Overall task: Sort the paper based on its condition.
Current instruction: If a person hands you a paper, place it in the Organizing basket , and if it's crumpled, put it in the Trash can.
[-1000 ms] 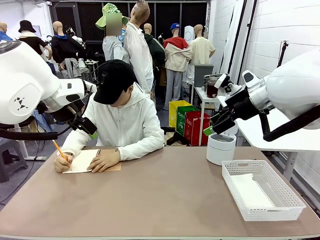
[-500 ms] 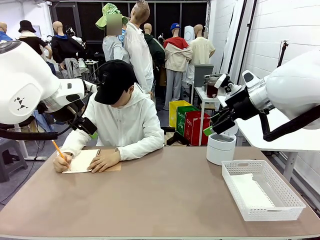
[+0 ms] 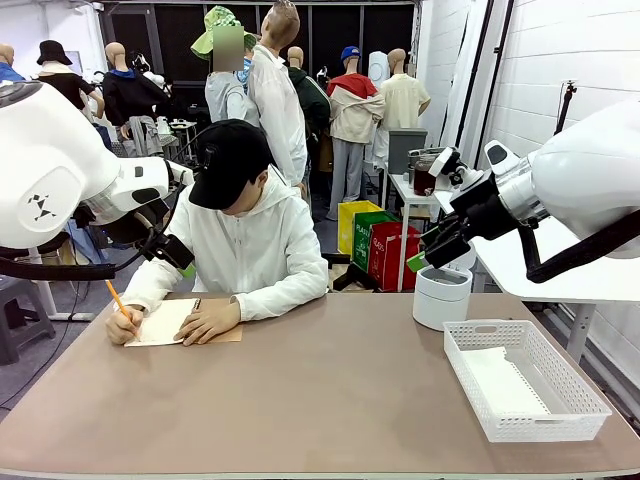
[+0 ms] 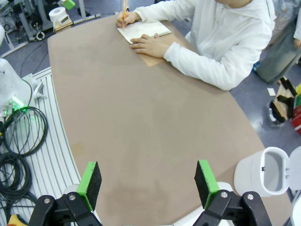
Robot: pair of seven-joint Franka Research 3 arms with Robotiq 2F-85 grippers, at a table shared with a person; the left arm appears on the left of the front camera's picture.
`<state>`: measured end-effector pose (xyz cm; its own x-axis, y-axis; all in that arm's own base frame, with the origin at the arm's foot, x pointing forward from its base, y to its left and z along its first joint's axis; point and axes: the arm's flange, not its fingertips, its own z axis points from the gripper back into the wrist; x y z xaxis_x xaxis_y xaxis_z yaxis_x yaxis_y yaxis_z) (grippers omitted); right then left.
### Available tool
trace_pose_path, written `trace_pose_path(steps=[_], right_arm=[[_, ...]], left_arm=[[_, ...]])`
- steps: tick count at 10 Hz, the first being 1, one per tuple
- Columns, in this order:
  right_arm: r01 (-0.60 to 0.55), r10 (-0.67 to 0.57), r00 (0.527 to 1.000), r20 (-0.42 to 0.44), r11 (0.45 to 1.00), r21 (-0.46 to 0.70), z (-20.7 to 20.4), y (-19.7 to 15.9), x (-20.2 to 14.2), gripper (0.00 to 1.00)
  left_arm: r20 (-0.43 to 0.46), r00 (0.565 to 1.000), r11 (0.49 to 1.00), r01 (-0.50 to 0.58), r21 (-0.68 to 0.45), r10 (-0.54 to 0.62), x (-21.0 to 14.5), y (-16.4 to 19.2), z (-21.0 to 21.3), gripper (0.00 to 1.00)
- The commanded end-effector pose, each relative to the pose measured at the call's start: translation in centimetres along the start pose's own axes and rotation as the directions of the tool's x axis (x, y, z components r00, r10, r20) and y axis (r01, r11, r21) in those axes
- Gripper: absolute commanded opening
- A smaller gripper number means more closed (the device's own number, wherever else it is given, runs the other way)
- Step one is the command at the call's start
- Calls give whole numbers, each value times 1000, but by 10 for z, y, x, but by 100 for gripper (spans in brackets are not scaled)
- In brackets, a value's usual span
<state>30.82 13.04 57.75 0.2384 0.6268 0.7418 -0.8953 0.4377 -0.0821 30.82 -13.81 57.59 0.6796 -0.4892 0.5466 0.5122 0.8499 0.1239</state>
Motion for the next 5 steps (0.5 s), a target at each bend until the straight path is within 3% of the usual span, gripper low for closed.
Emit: trace_pose_path(steps=[1, 5], right_arm=[[-8, 8, 1000, -2, 1000, 1, 0, 0, 0, 100], [-8, 8, 1000, -2, 1000, 1, 0, 0, 0, 100]], left_arm=[[0, 1000, 1000, -1, -1, 1, -1, 1, 0, 100], [0, 1000, 1000, -1, -1, 1, -1, 1, 0, 100]])
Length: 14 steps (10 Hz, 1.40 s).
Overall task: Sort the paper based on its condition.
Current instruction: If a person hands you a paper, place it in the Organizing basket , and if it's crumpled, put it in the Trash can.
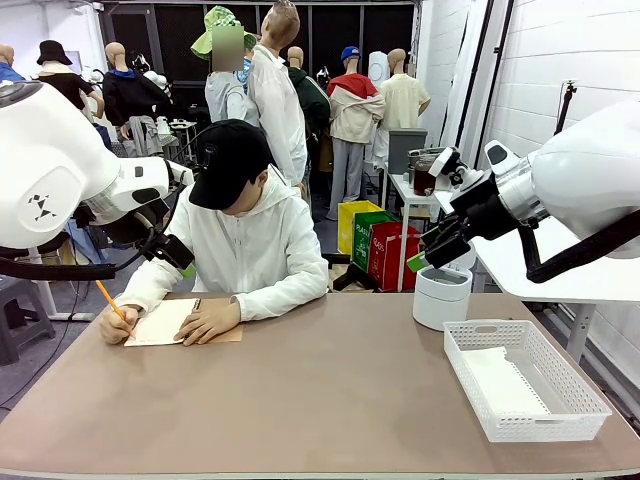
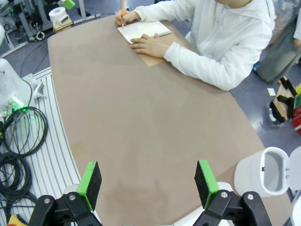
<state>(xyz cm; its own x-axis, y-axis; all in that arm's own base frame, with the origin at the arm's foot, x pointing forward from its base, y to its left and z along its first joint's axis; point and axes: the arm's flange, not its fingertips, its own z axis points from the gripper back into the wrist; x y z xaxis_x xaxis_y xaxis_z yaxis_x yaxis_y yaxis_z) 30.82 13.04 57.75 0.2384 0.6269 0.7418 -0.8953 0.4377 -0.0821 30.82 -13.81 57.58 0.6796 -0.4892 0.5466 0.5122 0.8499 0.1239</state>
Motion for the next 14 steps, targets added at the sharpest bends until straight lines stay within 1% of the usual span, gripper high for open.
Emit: trace_pose_path(steps=[1, 14], right_arm=[[-8, 8, 1000, -2, 1000, 1, 0, 0, 0, 100], [-8, 8, 1000, -2, 1000, 1, 0, 0, 0, 100]], left_arm=[[0, 1000, 1000, -1, -1, 1, -1, 1, 0, 100], [0, 1000, 1000, -1, -1, 1, -1, 1, 0, 100]])
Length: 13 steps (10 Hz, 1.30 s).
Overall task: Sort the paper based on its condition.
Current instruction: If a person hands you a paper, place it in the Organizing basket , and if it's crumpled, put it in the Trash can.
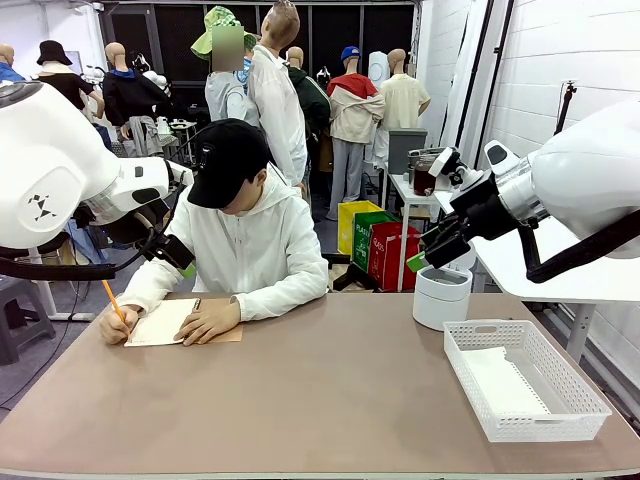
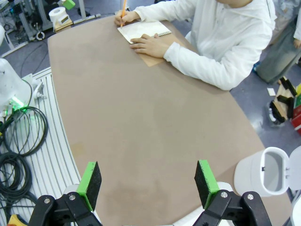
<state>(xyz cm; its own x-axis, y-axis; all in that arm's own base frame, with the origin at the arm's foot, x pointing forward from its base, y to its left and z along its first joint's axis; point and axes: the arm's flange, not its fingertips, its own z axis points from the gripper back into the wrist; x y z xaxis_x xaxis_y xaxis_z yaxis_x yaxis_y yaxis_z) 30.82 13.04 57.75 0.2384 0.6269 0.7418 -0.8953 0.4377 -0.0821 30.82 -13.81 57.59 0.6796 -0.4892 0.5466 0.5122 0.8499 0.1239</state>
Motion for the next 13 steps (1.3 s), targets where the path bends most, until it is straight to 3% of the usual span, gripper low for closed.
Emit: trace_pose_path(steps=[1, 13], right_arm=[[-8, 8, 1000, -2, 1000, 1, 0, 0, 0, 100], [-8, 8, 1000, -2, 1000, 1, 0, 0, 0, 100]], left_arm=[[0, 1000, 1000, -1, -1, 1, -1, 1, 0, 100], [0, 1000, 1000, -1, -1, 1, -1, 1, 0, 100]])
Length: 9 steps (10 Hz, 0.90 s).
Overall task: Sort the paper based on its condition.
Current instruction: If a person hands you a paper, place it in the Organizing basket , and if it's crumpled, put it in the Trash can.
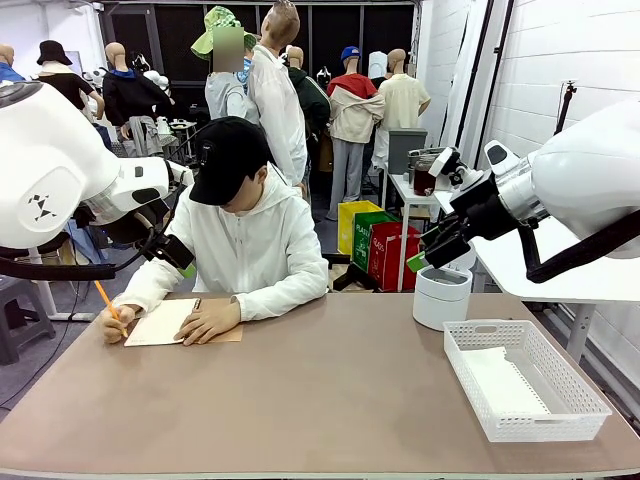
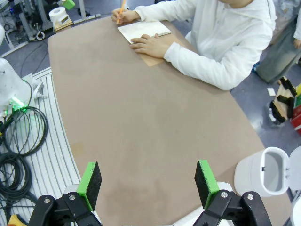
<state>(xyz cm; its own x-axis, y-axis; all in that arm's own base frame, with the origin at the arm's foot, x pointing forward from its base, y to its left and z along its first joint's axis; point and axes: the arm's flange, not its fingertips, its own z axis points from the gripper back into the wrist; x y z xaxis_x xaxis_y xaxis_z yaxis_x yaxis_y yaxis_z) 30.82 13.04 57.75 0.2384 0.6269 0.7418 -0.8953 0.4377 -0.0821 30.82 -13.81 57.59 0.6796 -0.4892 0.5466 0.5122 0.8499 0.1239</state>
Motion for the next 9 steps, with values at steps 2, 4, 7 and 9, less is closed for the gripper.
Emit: trace_pose_path(steps=[2, 4, 7, 9], right_arm=[[-8, 8, 1000, -2, 1000, 1, 0, 0, 0, 100], [-8, 8, 1000, -2, 1000, 1, 0, 0, 0, 100], [-8, 8, 1000, -2, 1000, 1, 0, 0, 0, 100], [-8, 8, 1000, -2, 1000, 1, 0, 0, 0, 100]], left_arm=[[0, 1000, 1000, -1, -1, 1, -1, 1, 0, 100], [0, 1000, 1000, -1, -1, 1, -1, 1, 0, 100], [0, 1000, 1000, -1, -1, 1, -1, 1, 0, 100], [0, 1000, 1000, -1, -1, 1, -1, 1, 0, 100]])
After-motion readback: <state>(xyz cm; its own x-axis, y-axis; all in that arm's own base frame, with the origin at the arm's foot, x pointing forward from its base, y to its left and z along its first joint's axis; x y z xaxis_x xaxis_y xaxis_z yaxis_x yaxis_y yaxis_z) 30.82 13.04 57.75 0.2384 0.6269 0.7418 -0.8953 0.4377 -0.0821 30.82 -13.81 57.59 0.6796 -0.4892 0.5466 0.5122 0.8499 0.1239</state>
